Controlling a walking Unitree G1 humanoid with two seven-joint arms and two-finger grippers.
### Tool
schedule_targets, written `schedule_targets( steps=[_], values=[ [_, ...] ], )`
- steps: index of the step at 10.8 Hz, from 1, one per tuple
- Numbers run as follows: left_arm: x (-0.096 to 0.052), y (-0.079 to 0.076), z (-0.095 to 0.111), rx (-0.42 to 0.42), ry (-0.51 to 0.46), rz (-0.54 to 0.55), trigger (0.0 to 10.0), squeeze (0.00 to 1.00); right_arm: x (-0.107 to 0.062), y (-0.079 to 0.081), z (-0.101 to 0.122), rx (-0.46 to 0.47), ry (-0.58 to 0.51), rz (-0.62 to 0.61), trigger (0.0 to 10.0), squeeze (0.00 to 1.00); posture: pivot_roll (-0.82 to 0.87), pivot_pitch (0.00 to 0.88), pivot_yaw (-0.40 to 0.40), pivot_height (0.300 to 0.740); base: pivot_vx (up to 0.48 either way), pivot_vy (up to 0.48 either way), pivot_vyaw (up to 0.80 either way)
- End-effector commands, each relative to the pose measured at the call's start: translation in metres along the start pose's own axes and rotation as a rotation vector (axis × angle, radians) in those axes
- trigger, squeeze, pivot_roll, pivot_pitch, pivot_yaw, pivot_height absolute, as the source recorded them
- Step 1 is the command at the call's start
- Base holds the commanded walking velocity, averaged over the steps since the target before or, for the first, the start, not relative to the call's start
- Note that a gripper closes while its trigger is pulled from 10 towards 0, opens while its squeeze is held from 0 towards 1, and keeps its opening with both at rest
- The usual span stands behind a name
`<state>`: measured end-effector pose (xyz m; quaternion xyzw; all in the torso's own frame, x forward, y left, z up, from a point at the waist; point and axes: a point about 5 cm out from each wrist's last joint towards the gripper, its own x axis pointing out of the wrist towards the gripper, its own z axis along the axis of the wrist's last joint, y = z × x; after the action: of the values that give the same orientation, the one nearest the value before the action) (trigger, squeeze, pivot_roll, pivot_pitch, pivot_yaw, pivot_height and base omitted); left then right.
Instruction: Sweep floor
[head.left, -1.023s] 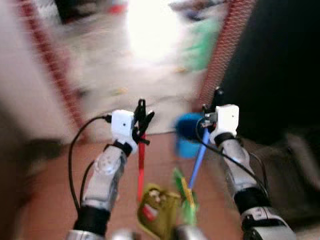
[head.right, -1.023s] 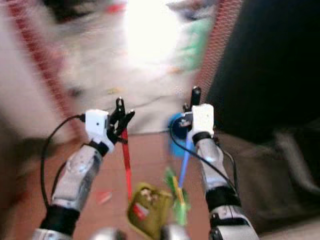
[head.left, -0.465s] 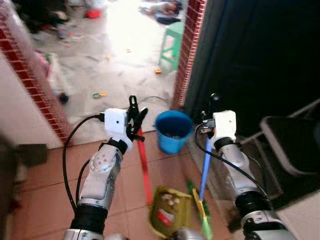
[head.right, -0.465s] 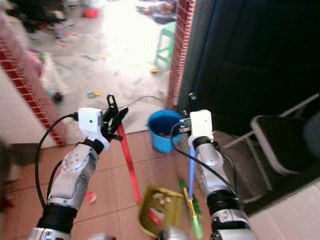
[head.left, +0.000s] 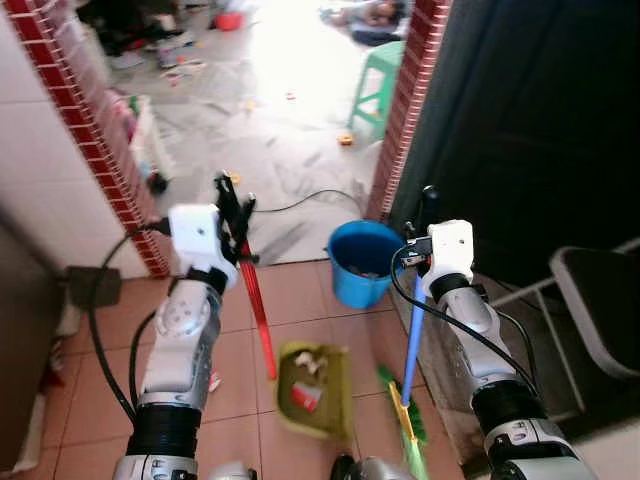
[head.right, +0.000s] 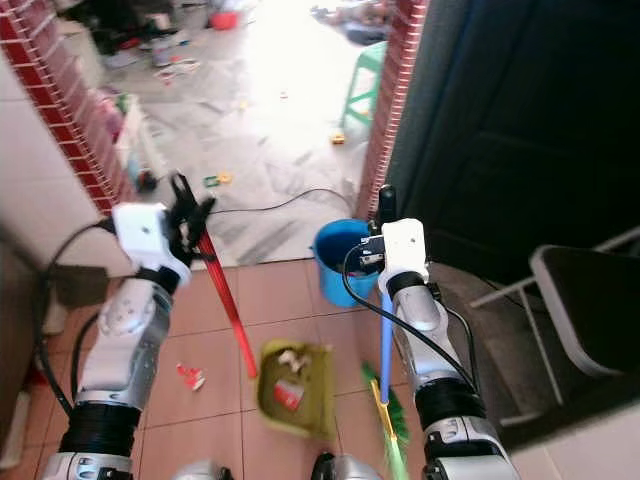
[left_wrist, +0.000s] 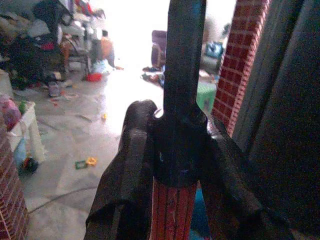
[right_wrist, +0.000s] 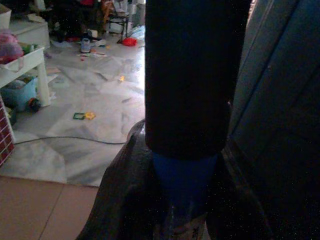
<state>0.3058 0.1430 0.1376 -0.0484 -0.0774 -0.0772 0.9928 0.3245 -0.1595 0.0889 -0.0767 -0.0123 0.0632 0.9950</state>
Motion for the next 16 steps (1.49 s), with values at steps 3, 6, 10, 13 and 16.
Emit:
schedule_targets(
  steps=[3, 6, 10, 13, 16],
  values=[
    [0.009, 0.019, 0.064, -0.060, -0.231, 0.083, 10.0, 0.00, -0.002, -0.007, -0.003, -0.014, 0.017, -0.004, 10.0, 0.00, 0.02, 0.000, -0.059, 0.740, 0.000, 0.000, 0.00],
    [0.011, 0.020, 0.101, -0.086, -0.332, 0.062, 10.0, 0.00, 0.001, -0.006, -0.004, -0.030, 0.029, 0.011, 10.0, 0.00, 0.02, 0.000, -0.069, 0.740, 0.000, 0.000, 0.00],
    [0.027, 0.019, 0.137, -0.130, -0.436, 0.065, 10.0, 0.00, -0.010, 0.002, -0.018, -0.154, 0.058, 0.095, 10.0, 0.00, 0.02, 0.000, -0.053, 0.740, 0.000, 0.000, 0.00],
    [0.033, 0.007, 0.129, -0.154, -0.406, 0.029, 10.0, 0.00, -0.012, 0.005, -0.017, -0.184, 0.041, 0.115, 10.0, 0.00, 0.01, 0.000, -0.042, 0.740, 0.191, 0.000, -0.19],
    [0.037, 0.009, 0.132, -0.162, -0.419, 0.032, 10.0, 0.00, -0.013, 0.005, -0.018, -0.183, 0.036, 0.118, 10.0, 0.00, 0.01, 0.000, -0.039, 0.740, 0.303, 0.000, -0.14]
  ],
)
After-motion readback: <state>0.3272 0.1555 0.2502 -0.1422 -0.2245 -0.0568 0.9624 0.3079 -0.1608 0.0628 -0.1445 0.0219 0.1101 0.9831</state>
